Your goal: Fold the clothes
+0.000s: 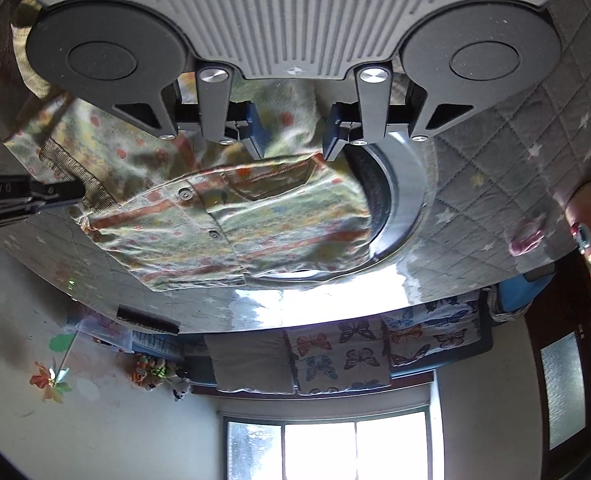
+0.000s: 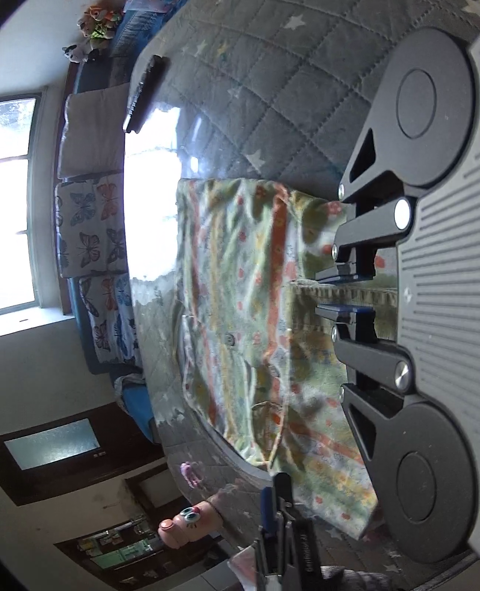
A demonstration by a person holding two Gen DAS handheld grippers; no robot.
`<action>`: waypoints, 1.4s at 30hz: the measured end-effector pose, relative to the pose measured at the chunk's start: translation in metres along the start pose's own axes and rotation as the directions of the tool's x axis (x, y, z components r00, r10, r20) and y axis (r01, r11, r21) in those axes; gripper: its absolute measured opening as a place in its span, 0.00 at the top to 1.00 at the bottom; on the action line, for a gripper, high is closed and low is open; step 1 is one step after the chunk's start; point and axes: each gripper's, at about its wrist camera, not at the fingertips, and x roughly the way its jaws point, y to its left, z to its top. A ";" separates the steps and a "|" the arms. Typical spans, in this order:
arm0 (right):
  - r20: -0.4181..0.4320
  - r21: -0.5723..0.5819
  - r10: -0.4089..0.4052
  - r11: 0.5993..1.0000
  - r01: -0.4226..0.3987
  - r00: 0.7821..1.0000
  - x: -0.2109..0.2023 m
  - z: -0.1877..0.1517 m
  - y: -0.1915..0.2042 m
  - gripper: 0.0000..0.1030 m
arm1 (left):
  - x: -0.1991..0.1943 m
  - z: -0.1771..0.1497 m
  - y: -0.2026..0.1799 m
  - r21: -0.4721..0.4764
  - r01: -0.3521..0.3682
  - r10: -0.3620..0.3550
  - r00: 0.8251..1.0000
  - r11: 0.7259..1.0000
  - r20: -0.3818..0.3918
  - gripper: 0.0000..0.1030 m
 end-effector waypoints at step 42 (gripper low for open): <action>0.032 -0.033 0.050 0.998 -0.049 0.998 -0.022 0.004 -0.004 0.92 | -0.007 0.000 0.019 -0.080 0.025 -0.025 1.000 0.996 -0.002 0.97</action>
